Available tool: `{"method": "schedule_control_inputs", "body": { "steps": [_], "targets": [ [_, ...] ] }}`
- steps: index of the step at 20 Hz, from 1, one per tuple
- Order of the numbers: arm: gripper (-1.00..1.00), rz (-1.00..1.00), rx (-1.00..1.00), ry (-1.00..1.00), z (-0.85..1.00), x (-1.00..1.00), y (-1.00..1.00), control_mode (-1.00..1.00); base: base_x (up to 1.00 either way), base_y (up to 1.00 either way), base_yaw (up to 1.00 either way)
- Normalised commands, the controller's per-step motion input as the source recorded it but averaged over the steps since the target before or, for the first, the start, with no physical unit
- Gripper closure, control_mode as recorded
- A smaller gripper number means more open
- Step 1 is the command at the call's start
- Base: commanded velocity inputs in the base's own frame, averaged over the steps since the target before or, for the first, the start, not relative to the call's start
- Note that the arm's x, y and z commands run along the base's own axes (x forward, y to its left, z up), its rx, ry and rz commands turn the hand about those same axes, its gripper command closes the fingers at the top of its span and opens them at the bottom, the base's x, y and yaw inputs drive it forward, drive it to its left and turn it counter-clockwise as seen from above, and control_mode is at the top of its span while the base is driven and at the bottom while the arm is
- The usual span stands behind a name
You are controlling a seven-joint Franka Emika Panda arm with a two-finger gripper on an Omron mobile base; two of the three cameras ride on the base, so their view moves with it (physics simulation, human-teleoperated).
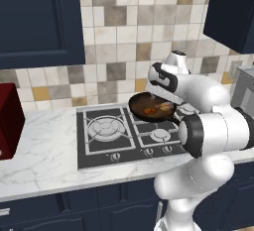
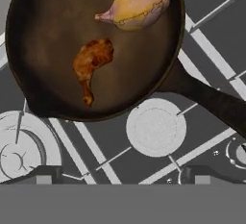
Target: Take the chicken drumsticks from the pan and place one on each plate on the dining counter.
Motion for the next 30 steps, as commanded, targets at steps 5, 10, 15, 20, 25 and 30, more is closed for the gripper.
{"method": "schedule_control_inputs", "body": {
  "steps": [5, 10, 15, 20, 25, 30],
  "targets": [
    [-1.00, 0.00, 0.00, 0.01, -0.28, 0.42, 0.00, -1.00, 0.00, 0.00, 0.00],
    [-1.00, -0.04, 0.00, 0.00, -0.41, 0.49, 0.07, -1.00, 0.00, 0.00, 0.00],
    [-1.00, -0.08, 0.00, 0.01, -0.26, 0.52, 0.01, -1.00, 0.00, 0.00, 0.00],
    [-1.00, -0.08, -0.04, 0.10, -0.36, 0.14, 0.02, -1.00, 0.00, 0.00, 0.00],
    [-1.00, -0.03, 0.00, 0.02, -0.27, 0.25, 0.00, -1.00, 0.00, 0.00, 0.00],
    [-1.00, -0.01, 0.00, 0.05, -0.26, 0.26, 0.00, -1.00, 0.00, 0.00, 0.00]
  ]
}}
